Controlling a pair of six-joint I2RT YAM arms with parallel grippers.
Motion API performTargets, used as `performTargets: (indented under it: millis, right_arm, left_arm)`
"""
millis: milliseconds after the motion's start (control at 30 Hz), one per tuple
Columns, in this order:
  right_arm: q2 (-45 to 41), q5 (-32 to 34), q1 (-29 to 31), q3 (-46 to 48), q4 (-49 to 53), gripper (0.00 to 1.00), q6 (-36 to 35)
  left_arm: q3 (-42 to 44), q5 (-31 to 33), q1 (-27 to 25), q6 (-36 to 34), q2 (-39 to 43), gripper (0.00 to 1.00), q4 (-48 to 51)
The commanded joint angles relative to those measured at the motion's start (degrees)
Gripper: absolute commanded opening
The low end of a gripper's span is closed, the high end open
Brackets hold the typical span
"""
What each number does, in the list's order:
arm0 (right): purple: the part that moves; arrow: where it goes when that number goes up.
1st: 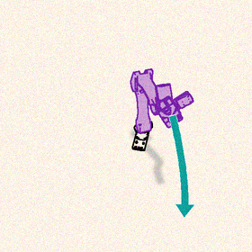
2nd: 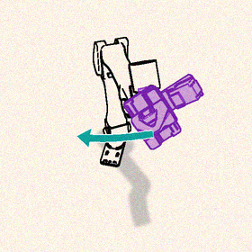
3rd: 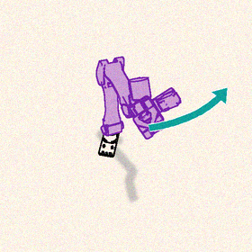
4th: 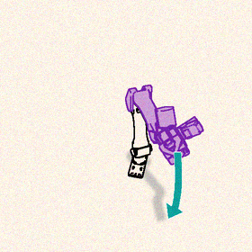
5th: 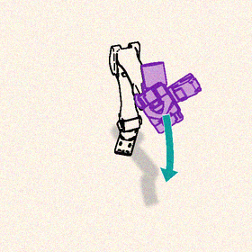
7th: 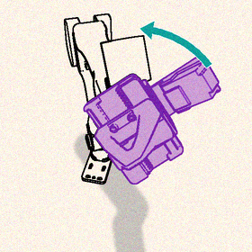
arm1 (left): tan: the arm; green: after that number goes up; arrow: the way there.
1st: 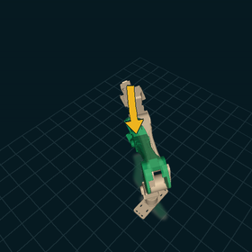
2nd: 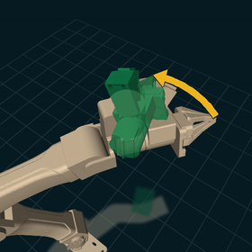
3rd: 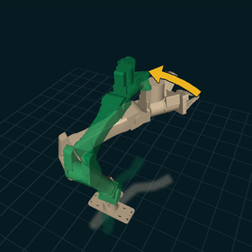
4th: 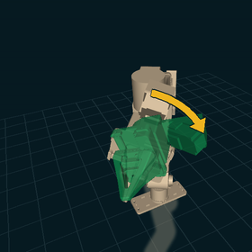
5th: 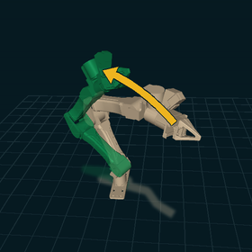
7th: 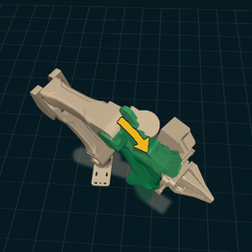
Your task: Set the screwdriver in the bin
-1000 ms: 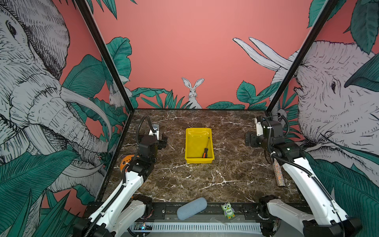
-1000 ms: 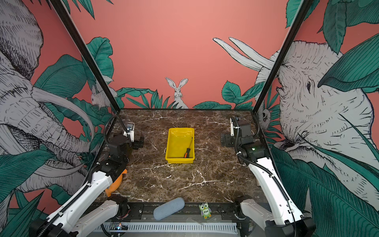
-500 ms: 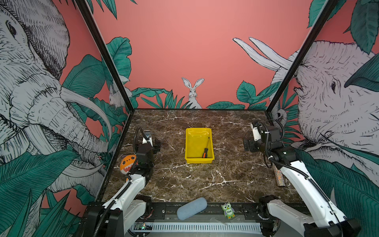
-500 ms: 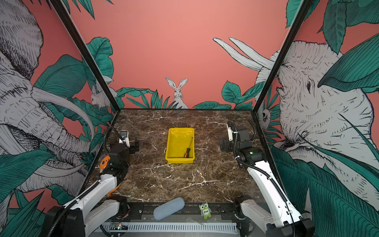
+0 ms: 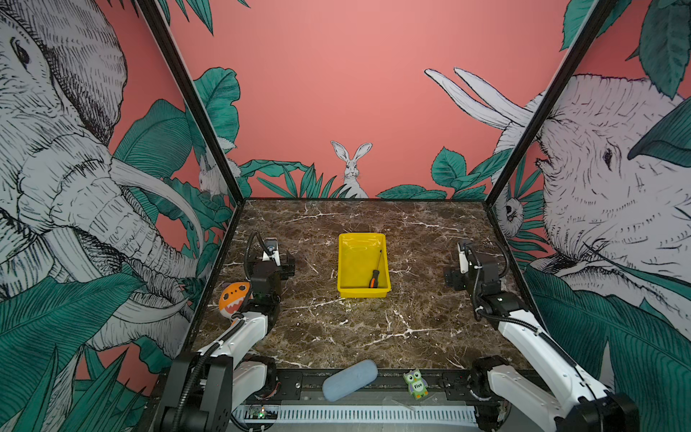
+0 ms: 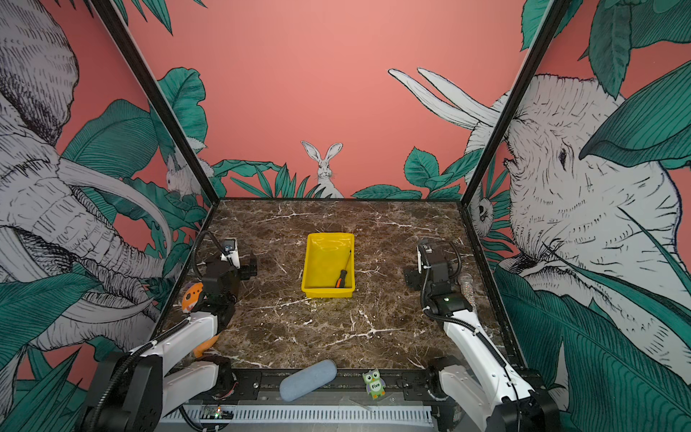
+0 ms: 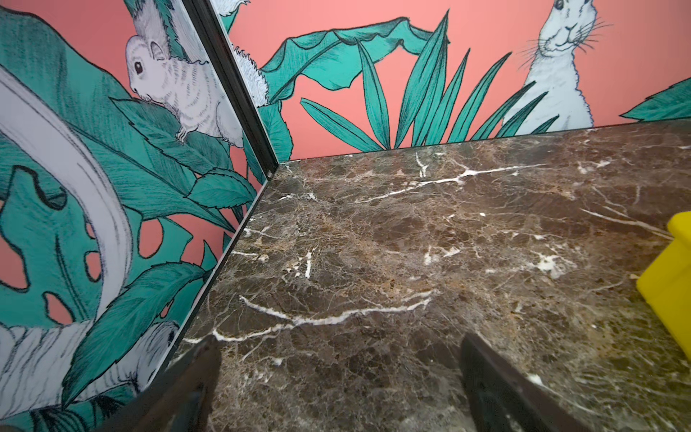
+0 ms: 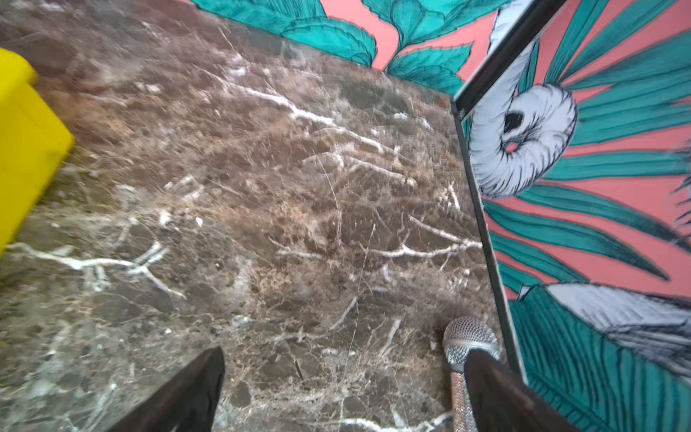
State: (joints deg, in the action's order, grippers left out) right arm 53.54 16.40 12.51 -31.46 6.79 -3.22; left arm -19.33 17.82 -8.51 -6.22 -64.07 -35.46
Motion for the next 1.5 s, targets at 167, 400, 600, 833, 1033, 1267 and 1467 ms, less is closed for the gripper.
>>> performTargets:
  millis: [167, 400, 600, 833, 1033, 1267, 1467]
  right_arm:
    - [5.99, -2.25, -3.80, 8.25, -26.99, 0.99, -1.05]
    - [20.93, -2.18, -3.99, 11.37, -48.48, 0.99, -1.87]
    - [29.13, -1.58, -3.96, 10.59, -57.57, 0.99, -2.56]
    - [31.98, -0.77, -4.40, 10.15, -58.78, 0.99, -1.71]
    - [36.17, -9.12, -9.17, 9.98, -62.55, 0.99, 1.83]
    - [35.46, -9.97, -9.62, 9.29, -59.68, 0.99, 2.26]
    - [35.29, -9.01, -9.52, 9.49, -59.88, 0.99, 2.26]
  left_arm:
    - [-0.30, -1.49, 0.25, -0.71, -7.21, 1.00, -7.27]
    - [-0.90, -2.59, 0.52, -2.29, -11.63, 1.00, -10.27]
    - [-1.60, -4.19, 0.69, -2.81, -16.34, 1.00, -12.64]
    - [-2.48, -8.00, 2.18, -2.20, -19.96, 1.00, -13.82]
    - [-3.67, -12.89, 4.67, -1.05, -25.31, 1.00, -16.31]
    - [-4.75, -17.74, 6.50, -0.37, -24.98, 1.00, -13.66]
    - [-4.75, -17.74, 6.49, -0.53, -24.85, 1.00, -13.39]
